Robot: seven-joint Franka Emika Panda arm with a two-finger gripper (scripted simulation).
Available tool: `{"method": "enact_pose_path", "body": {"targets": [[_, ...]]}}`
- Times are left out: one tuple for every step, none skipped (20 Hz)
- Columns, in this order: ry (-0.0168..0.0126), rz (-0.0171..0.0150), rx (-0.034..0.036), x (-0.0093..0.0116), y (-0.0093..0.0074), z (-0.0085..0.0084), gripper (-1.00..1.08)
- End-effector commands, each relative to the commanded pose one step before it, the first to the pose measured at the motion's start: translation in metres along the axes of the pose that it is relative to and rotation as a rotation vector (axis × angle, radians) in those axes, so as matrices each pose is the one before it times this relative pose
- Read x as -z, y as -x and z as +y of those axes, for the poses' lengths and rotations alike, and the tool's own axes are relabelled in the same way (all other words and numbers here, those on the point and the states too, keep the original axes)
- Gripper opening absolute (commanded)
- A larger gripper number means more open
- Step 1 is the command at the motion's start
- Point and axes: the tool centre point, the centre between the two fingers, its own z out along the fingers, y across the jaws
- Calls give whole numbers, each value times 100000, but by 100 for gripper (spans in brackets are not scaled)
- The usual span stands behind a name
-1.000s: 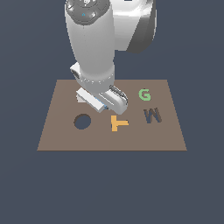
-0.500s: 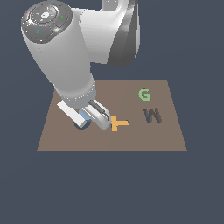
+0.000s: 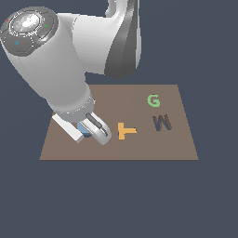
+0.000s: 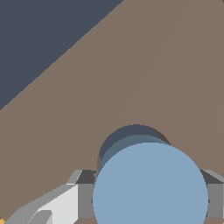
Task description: Insert a designated object into the corresponding slot on a board.
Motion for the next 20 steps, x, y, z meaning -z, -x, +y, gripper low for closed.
{"method": "enact_pose_path", "body": {"targets": [[-41,29,30,37,-175,-44,-100],[44,-30,-44,-35,95,45,-100],[0,0,0,-33,-13,-4,-100],[0,0,0,-99,-40,-12,-100],[-45,13,-15,-143,-70,-10,-100],[-44,11,-17,-211,-97,-16,-100],[-44,11,-17,-212,-96,-15,-100],[0,0,0,-167,-63,-19,-100],[-44,10,-18,-79,-44,0,-100],[0,0,0,-34,-13,-4,-100],[0,0,0,0,0,0,100],[0,0,0,0,0,0,100],[0,0,0,0,0,0,100],[0,0,0,0,0,0,100],[0,0,0,0,0,0,100],[0,0,0,0,0,0,100],[0,0,0,0,0,0,100],[0,0,0,0,0,0,100],[0,0,0,0,0,0,100],[0,0,0,0,0,0,100]]}}
